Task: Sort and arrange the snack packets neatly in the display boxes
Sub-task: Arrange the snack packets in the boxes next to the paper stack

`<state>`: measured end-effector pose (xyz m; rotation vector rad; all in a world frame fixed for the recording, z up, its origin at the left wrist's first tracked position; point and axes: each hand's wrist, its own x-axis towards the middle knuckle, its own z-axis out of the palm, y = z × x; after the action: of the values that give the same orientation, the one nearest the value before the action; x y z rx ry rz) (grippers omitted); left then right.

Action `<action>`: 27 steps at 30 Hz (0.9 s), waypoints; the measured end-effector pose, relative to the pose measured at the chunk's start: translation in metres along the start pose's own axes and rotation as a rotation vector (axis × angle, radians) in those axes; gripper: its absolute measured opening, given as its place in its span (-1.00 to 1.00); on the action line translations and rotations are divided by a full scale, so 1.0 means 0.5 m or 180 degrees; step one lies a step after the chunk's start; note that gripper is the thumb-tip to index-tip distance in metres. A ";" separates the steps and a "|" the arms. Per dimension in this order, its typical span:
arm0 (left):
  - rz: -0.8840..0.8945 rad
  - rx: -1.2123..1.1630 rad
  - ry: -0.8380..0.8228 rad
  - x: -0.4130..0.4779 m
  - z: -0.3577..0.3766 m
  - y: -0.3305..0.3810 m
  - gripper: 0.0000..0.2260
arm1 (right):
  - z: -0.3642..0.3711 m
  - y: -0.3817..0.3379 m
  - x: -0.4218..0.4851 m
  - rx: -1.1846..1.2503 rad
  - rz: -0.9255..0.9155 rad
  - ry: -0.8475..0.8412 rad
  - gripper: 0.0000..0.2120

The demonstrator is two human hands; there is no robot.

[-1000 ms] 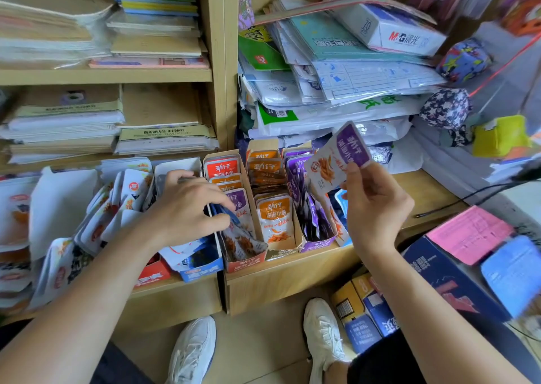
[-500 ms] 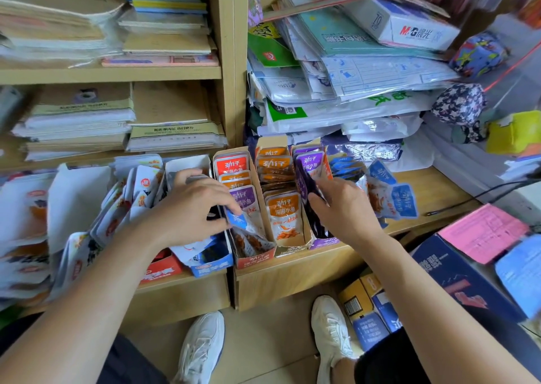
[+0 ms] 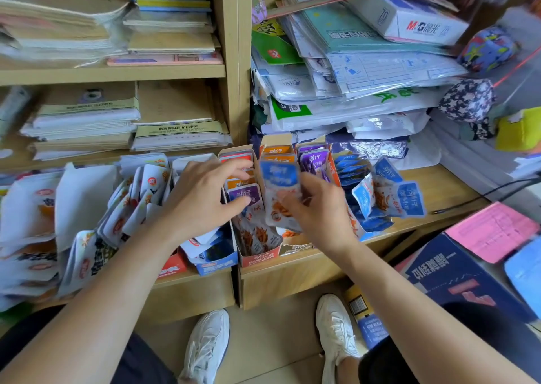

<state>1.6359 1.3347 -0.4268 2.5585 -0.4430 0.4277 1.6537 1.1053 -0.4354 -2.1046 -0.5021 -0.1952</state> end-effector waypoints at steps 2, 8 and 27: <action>0.0031 0.0407 -0.0447 -0.006 0.006 0.002 -0.42 | -0.034 0.005 0.002 0.0233 0.0188 0.0399 -0.90; 0.0195 0.1107 -0.1238 -0.001 0.042 0.017 -0.62 | -0.156 0.035 0.035 0.0800 0.0555 0.1075 -0.88; 0.0016 -0.0804 0.0680 0.039 0.010 0.084 -0.70 | -0.312 0.164 0.091 -0.1070 0.0752 0.1591 -0.81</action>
<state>1.6385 1.2933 -0.4059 2.2406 -0.3975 0.5998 1.7380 0.9486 -0.3968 -2.3051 0.0856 -0.6848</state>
